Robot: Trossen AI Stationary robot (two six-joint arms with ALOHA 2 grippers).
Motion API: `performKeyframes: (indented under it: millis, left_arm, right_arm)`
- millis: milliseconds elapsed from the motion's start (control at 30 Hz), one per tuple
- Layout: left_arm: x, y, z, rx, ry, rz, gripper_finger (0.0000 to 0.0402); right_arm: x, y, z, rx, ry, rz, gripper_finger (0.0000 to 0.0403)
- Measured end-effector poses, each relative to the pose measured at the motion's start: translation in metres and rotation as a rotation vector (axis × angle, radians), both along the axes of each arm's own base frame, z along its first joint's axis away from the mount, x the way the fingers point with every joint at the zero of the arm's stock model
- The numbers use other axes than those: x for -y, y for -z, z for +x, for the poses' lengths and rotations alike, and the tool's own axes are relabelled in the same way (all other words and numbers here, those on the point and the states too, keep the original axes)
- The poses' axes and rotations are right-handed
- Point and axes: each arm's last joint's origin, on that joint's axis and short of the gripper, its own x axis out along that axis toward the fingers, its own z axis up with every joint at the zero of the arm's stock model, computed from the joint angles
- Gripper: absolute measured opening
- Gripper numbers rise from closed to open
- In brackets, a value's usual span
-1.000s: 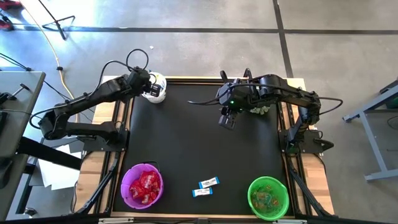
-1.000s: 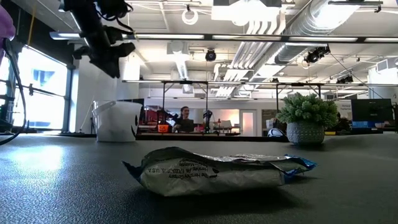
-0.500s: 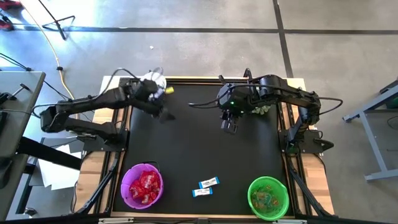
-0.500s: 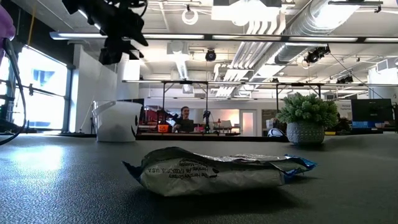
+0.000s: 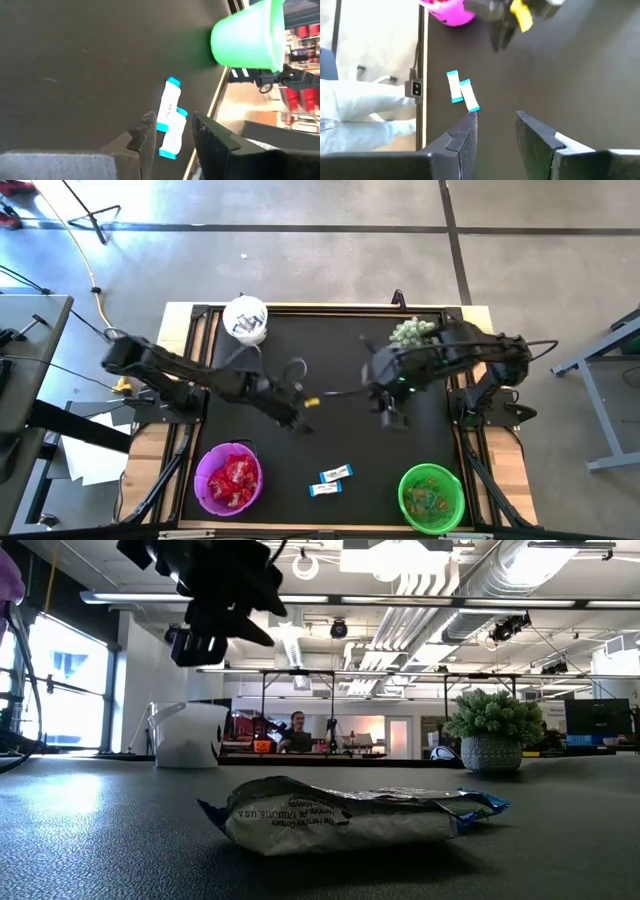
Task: Sort candy
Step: Put the white chocolate into the white bucket
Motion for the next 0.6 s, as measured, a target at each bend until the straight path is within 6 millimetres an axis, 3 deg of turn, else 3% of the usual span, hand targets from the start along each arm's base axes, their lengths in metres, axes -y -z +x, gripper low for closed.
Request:
performKeyframes:
  millis: [267,600]
  left_arm:
    - [0.049,0.031,0.028,-0.02,0.104,-0.037,0.0111]
    - [0.073,0.063,0.054,-0.121,0.339,0.194,0.011]
  right_arm:
    - [-0.018,-0.021,-0.036,0.081,0.154,0.024,0.0125]
    - [-0.039,-0.019,-0.042,0.057,0.275,0.116,0.0125]
